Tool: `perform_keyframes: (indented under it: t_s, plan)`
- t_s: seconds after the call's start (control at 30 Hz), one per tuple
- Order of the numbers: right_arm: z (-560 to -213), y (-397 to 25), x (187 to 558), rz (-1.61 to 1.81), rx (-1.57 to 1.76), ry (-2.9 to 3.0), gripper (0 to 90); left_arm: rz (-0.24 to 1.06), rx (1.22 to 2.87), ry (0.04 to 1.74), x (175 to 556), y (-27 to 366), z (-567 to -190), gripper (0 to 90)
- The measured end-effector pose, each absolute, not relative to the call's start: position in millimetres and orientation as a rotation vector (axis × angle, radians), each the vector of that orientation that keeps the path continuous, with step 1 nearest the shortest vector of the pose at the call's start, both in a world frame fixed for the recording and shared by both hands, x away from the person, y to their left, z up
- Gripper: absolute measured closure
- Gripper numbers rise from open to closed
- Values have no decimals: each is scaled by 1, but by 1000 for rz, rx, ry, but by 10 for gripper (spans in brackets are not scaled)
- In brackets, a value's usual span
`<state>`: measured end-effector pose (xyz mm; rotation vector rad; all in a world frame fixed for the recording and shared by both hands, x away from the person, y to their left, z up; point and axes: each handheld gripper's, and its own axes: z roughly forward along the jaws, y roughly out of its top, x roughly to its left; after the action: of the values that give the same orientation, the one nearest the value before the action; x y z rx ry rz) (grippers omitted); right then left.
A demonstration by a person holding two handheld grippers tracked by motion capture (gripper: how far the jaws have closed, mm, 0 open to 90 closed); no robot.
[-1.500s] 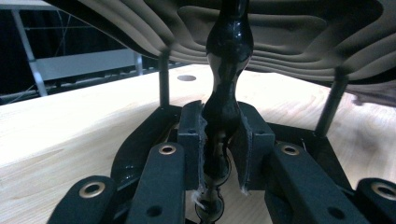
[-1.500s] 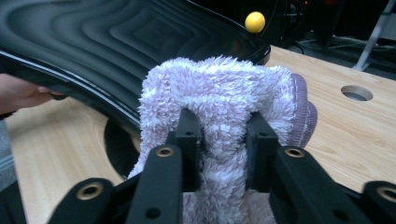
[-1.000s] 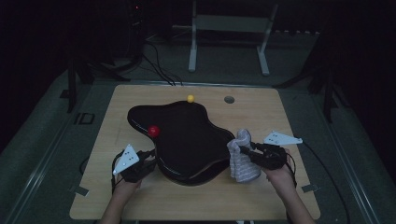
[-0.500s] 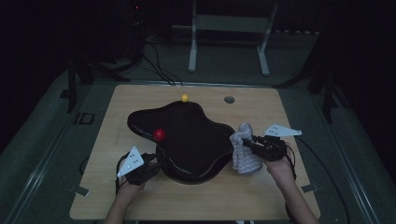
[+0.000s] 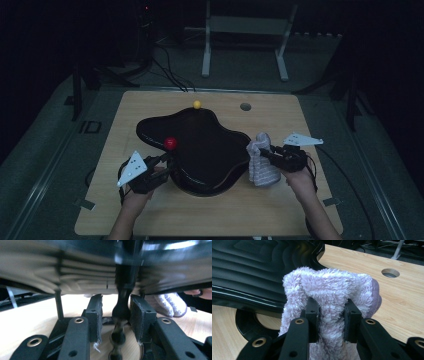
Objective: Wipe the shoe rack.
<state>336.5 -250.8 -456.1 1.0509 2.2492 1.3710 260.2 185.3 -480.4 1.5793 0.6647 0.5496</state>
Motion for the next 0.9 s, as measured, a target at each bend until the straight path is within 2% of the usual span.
perform_keyframes:
  t_s: [0.1,0.13,0.17,0.5,0.9]
  plan:
    - [-456,-250,336,1370,1053,2246,715,570,1582,661,261,182,-475,668]
    - [-455,-250,335,1375,1052,2236,718,572,1581,658,261,181,-475,736]
    - [-456,-251,334,1379,1053,2235,719,590,1582,657,260,178,-475,751]
    - [-480,-252,325,1360,1097,2267,729,579,1553,664,259,179,-478,760]
    - [-493,-249,323,1294,1108,2297,735,575,1553,657,260,177,-478,760]
